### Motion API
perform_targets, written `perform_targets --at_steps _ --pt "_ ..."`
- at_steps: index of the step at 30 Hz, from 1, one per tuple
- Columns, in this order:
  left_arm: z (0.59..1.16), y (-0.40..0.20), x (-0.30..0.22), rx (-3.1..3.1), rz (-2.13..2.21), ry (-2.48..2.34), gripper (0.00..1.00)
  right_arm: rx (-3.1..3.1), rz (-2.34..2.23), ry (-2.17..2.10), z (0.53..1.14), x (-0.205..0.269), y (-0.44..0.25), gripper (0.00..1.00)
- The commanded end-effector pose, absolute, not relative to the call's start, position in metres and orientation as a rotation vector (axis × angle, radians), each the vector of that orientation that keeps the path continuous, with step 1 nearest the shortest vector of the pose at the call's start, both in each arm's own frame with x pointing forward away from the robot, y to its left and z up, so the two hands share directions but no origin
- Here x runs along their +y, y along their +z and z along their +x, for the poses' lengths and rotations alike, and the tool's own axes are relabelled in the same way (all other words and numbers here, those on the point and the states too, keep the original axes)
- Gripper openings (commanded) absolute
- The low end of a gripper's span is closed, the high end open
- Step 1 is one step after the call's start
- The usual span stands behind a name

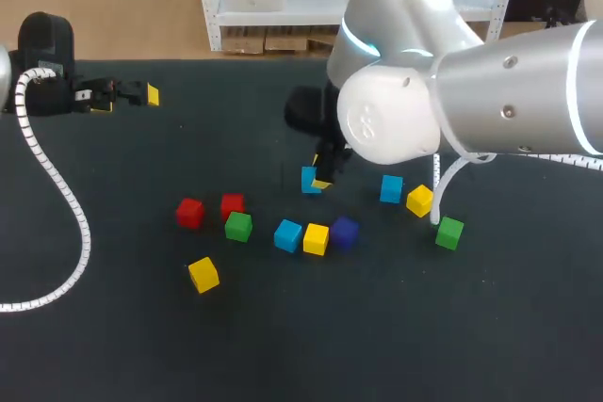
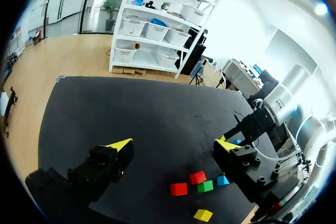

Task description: Place the blue cubes, place green cubes on the blue cubes, place the yellow cubes on the green cubes, then place the red cubes on the yellow cubes, and place purple cube on the red cubes.

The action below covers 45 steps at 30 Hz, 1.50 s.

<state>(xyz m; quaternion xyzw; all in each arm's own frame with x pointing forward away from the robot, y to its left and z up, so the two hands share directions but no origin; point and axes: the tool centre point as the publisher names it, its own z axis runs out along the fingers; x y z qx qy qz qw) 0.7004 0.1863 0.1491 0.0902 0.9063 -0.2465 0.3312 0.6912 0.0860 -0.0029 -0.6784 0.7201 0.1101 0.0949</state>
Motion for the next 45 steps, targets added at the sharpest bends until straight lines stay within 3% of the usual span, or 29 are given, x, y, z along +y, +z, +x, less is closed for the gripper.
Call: perform_targets --at_steps 1,34,38,43,44,45 --pt "0.7000 0.1503 0.1853 2.375 0.233 -0.637 1.00 2.136 -2.016 0.327 0.6921 0.0869 -0.0038 0.00" --pt "0.7000 0.1503 0.1853 2.375 0.233 -0.637 1.00 2.126 -2.038 0.332 0.6947 0.0886 -0.0061 0.00" --pt "0.7000 0.1503 0.1853 2.375 0.233 -0.637 1.00 2.129 -2.035 0.330 0.6958 0.0880 -0.0061 0.36" --pt "0.7000 0.1503 0.1853 2.375 0.233 -0.637 1.00 2.135 -2.031 0.325 0.6966 0.0868 -0.0059 0.50" --pt "0.7000 0.1503 0.1853 2.375 0.233 -0.637 1.00 2.136 -2.031 0.325 0.6966 0.0867 -0.0059 0.62" --pt "0.7000 0.1503 0.1853 2.375 0.233 -0.637 1.00 2.135 -2.032 0.324 0.6966 0.0866 -0.0059 0.58"
